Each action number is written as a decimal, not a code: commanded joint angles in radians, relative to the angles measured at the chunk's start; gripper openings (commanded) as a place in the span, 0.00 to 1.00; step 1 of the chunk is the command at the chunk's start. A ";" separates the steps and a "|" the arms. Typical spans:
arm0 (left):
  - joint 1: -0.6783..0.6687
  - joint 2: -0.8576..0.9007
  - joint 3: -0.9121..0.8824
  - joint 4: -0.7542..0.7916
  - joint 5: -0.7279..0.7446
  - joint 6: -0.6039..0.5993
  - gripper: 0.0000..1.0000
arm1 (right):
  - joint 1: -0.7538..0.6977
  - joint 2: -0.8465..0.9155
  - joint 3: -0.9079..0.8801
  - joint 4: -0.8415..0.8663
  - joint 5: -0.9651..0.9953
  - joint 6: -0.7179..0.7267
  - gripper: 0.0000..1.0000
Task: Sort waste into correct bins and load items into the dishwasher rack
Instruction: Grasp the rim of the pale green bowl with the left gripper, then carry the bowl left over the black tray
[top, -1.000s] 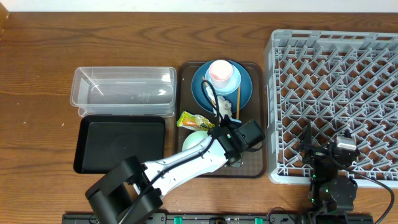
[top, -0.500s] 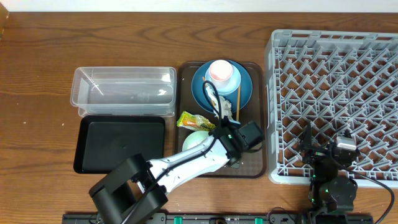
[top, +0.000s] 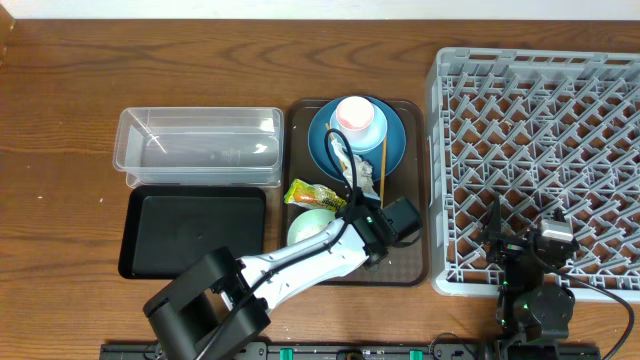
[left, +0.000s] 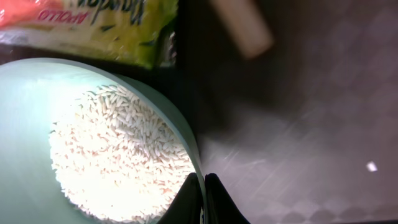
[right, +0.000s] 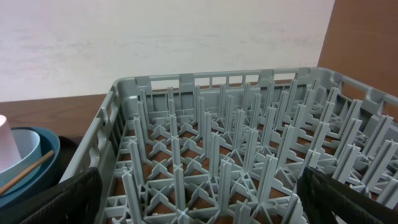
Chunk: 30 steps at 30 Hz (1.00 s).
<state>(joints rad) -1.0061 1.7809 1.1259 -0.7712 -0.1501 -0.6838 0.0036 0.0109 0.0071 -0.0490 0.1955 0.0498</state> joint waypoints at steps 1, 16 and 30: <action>0.003 -0.059 -0.003 -0.042 -0.020 0.002 0.06 | 0.000 -0.002 -0.002 -0.004 0.003 0.016 0.99; 0.103 -0.449 -0.001 -0.117 -0.019 0.235 0.06 | 0.000 -0.002 -0.002 -0.004 0.003 0.017 0.99; 0.726 -0.548 -0.006 -0.258 0.450 0.486 0.06 | 0.000 -0.002 -0.002 -0.004 0.003 0.016 0.99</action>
<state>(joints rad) -0.3882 1.2343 1.1236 -1.0142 0.0814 -0.3241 0.0036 0.0113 0.0071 -0.0494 0.1955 0.0498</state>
